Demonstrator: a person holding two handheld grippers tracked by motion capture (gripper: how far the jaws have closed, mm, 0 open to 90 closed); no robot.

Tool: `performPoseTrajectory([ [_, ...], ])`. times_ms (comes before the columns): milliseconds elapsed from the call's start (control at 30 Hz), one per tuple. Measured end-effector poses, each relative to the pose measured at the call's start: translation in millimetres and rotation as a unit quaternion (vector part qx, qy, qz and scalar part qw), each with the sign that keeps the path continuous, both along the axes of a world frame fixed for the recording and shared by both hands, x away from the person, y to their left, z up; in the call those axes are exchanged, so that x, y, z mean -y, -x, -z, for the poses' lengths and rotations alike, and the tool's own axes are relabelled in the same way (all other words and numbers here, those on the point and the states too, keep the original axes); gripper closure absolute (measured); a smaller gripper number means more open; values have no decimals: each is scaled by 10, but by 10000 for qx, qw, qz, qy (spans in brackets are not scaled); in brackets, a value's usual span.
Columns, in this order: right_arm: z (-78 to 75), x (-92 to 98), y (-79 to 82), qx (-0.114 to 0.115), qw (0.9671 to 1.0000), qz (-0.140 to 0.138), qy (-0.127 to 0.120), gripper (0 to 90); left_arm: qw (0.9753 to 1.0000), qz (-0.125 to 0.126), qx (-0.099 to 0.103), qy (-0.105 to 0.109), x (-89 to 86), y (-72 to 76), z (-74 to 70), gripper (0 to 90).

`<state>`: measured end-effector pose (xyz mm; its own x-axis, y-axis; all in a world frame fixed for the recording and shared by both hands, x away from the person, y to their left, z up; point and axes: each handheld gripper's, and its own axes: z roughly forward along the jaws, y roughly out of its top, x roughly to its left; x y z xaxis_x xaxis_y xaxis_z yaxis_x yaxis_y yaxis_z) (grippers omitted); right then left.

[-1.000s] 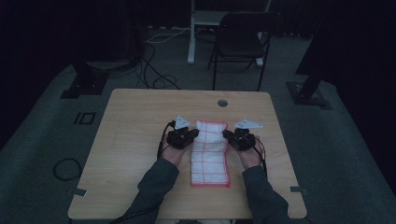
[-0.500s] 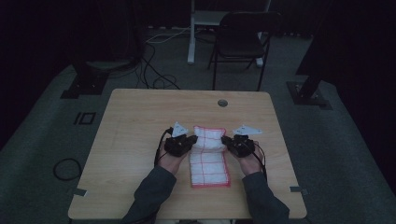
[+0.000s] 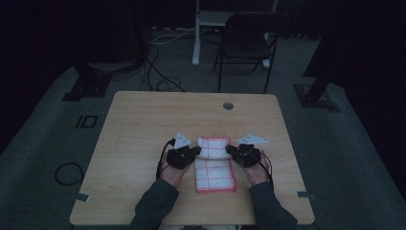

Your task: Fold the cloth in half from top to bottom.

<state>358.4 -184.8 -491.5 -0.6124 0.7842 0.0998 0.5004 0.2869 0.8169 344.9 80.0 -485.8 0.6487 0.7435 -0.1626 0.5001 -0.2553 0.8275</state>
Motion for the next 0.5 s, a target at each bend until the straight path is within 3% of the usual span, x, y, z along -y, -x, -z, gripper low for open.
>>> performPoseTrajectory([
  [300, 58, 9, 96, -82, 9999, -93, 29, 853, 9999, 52, -96, 34, -8, 156, 73, 865],
  [500, 140, 23, 182, -187, 9997, -149, -32, 850, 9997, 130, -174, -107, -15, 280, 173, 863],
])
